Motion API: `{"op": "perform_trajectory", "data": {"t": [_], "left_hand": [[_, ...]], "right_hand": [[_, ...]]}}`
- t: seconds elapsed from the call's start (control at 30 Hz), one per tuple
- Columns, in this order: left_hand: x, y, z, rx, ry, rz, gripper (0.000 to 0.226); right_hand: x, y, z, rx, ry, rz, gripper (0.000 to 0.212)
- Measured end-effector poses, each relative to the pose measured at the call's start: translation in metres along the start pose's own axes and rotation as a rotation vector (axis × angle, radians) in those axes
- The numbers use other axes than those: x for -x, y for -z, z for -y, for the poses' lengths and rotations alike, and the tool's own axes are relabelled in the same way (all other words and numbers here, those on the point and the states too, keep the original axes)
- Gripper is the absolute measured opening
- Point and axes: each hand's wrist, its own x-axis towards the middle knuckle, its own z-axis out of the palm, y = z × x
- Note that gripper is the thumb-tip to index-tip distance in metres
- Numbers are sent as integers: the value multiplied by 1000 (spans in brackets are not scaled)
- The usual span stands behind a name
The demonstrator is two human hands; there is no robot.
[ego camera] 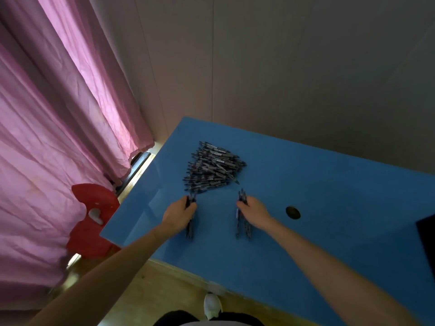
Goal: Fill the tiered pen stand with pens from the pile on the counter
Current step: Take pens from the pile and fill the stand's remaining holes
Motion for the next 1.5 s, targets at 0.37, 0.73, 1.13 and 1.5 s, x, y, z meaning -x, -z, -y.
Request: {"op": "perform_trajectory", "data": {"t": [0.37,0.73,1.13,1.5], "left_hand": [[54,7,-69,540,58,210,25],[130,-34,-152,370,-267,331,26],[218,-157,-273,502,-415,471,21],[272,-274,-421,548,-447,229,14]], "right_hand": [[86,13,16,-946,-211,-301,23],[252,70,-25,-696,-61,-642,36],[395,173,-149,-787,-111,-986,15],[498,295,-297,-364,51,-1032,29]]}}
